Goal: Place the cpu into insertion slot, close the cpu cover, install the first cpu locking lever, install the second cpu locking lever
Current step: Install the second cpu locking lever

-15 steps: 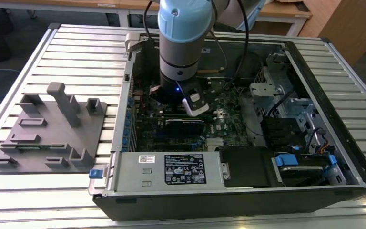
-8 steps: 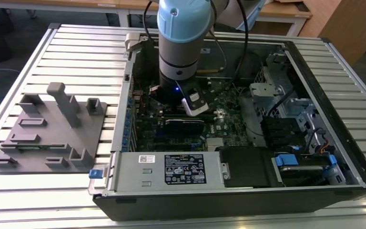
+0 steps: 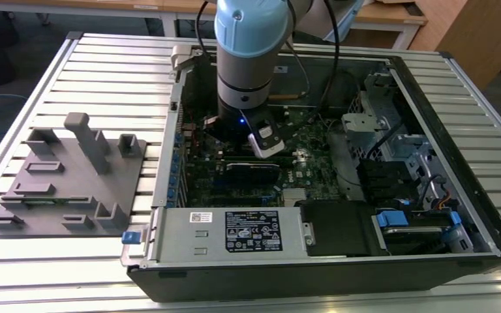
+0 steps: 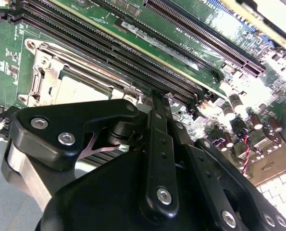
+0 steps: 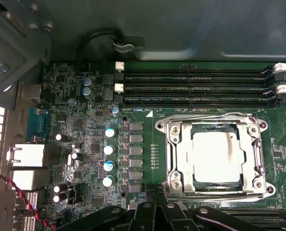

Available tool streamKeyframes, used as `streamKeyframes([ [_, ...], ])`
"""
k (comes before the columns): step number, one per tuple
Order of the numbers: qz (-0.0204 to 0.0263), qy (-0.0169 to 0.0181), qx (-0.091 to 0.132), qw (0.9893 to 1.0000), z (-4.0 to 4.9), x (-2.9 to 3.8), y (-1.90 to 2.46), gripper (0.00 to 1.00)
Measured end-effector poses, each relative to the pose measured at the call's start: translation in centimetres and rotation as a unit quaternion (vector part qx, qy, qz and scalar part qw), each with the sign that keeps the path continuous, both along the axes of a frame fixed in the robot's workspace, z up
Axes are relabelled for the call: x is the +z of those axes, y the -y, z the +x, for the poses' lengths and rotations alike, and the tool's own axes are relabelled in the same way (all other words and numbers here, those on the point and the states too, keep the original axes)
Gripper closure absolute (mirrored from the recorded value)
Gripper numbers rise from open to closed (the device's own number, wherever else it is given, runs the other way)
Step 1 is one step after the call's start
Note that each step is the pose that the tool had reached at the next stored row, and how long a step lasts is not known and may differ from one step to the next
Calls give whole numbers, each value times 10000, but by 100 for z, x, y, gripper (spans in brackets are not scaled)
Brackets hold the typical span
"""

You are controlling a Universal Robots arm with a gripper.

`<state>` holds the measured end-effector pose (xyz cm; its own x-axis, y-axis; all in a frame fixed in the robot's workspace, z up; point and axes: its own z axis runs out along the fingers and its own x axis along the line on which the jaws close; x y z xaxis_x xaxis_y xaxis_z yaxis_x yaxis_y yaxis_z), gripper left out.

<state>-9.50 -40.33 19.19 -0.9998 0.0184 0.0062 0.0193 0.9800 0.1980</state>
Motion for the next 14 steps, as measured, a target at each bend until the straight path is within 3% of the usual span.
streamKeyframes([
  [14,-30,0,0,10000,-4,0,-8,90],
])
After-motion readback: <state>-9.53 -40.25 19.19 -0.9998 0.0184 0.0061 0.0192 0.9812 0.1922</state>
